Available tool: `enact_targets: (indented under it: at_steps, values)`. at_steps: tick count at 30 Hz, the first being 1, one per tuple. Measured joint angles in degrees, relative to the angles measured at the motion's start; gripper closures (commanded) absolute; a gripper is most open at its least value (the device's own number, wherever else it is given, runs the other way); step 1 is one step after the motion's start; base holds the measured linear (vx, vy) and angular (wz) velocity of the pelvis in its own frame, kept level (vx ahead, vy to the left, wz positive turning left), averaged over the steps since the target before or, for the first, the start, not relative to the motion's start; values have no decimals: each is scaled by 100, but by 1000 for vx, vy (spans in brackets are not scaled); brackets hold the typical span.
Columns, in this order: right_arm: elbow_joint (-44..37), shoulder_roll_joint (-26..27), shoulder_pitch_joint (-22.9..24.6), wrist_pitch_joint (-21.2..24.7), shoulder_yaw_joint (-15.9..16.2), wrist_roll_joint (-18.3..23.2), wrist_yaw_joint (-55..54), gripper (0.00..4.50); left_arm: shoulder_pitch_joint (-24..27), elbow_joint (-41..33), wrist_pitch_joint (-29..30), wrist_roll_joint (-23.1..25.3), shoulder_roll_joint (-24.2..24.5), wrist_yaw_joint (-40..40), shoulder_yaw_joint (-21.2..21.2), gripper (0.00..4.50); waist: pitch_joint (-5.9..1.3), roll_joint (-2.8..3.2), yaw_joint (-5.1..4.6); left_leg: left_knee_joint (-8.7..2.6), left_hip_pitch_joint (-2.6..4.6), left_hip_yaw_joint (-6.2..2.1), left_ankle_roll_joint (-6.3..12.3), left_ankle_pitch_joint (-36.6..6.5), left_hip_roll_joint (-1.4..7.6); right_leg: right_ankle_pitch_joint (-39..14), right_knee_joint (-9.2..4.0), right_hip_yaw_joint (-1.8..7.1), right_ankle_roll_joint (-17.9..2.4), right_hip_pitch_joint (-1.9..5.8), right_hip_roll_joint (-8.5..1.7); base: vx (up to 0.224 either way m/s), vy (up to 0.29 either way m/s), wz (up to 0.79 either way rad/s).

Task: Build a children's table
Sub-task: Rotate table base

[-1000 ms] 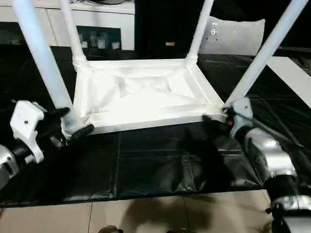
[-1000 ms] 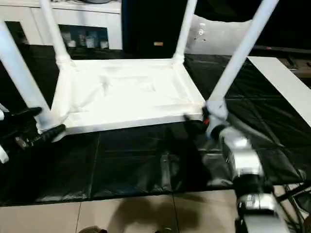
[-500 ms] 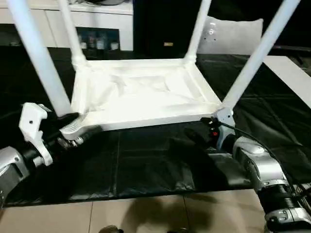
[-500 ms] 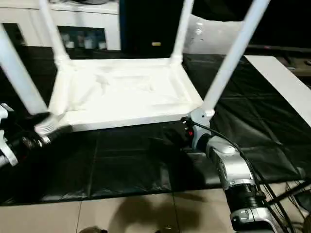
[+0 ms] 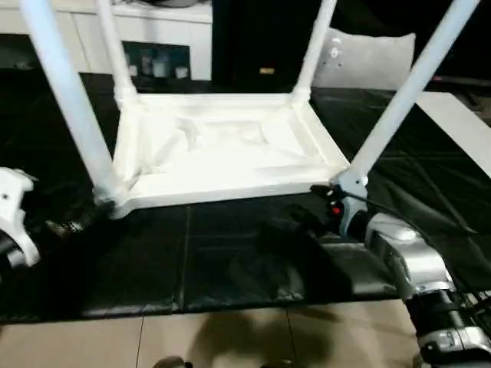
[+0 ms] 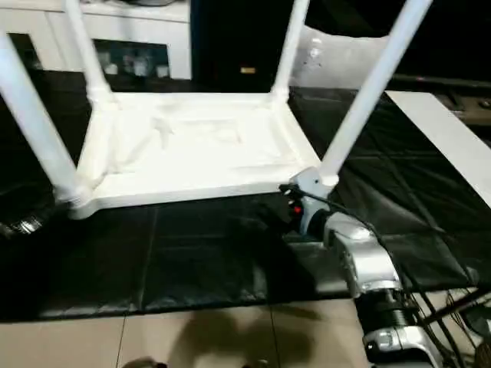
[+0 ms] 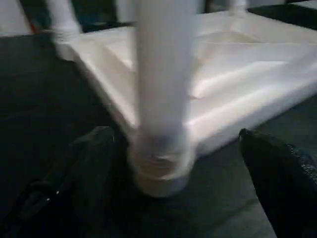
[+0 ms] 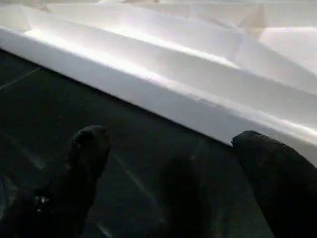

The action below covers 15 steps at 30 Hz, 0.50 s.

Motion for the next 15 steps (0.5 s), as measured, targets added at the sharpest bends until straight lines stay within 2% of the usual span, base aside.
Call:
enact_targets:
  at_steps: [4,8,11,15]
  values:
    - [195,73,-32,57,1,-116,-242,0,-596,358,-280,71,-217,-72,-219,7,2,3,17,1,22,0,0,0,-7,8,-1,1,-13,24,-8,0,0,0]
    - [888,214,-351,88,-22,-201,-655,0,-1634,1314,-692,342,-758,-107,-696,7,3,6,19,1,27,0,-12,8,-8,18,6,1,-27,24,-10,0,0,0]
    - [1459,246,-655,19,-92,-308,-904,0,-2225,1926,-1001,465,-1065,-158,-848,7,6,10,17,1,23,0,-17,11,-8,28,9,0,-41,18,-10,0,0,0]
    - [1971,262,-929,-217,-230,-341,-1064,0,-2524,2234,-1082,367,-1270,-445,-909,7,10,16,41,0,10,0,-16,11,-7,24,11,-4,-43,8,-10,0,0,0]
